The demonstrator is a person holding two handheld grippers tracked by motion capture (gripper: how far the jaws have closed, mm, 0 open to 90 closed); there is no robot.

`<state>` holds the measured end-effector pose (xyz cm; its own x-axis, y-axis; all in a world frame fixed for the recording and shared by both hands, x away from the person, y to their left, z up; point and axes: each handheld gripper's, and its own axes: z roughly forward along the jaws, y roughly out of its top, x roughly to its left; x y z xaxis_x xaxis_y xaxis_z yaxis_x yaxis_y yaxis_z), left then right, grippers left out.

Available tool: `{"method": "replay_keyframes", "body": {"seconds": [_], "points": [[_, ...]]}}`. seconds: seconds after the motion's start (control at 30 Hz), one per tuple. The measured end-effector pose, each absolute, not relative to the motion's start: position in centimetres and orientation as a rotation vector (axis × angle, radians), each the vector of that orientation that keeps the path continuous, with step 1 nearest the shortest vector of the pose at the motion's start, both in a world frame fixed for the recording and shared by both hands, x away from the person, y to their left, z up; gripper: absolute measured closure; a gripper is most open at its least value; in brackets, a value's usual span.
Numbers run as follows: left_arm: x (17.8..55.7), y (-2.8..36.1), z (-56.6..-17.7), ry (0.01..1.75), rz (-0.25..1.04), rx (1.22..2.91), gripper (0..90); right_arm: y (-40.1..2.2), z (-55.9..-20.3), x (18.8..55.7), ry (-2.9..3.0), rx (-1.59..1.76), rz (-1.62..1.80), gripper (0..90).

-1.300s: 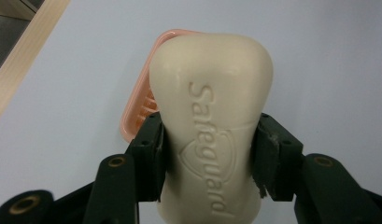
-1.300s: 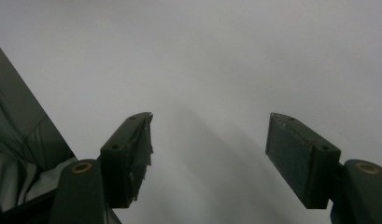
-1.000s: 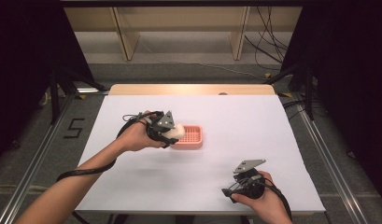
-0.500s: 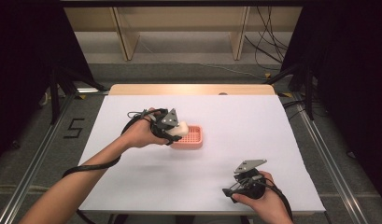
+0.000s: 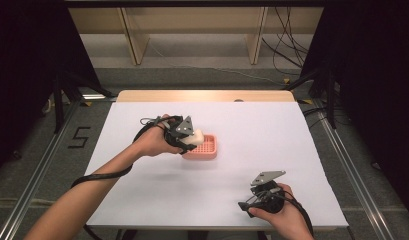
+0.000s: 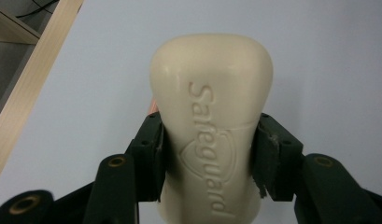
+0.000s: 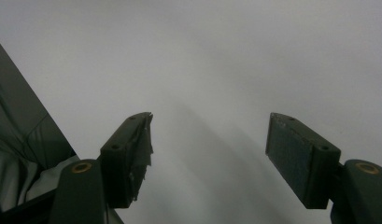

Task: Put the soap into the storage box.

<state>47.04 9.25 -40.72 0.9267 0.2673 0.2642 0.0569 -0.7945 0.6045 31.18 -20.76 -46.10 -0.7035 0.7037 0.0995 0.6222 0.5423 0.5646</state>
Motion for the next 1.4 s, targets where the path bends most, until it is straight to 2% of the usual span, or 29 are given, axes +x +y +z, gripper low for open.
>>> {"method": "replay_keyframes", "body": {"seconds": [1.4], "points": [[49.4, 8.0, -43.0, 0.223, 0.461, 2.481, 49.4, -20.7, -46.1, 31.1, 2.654, 1.131, 0.891, 32.1]]}}
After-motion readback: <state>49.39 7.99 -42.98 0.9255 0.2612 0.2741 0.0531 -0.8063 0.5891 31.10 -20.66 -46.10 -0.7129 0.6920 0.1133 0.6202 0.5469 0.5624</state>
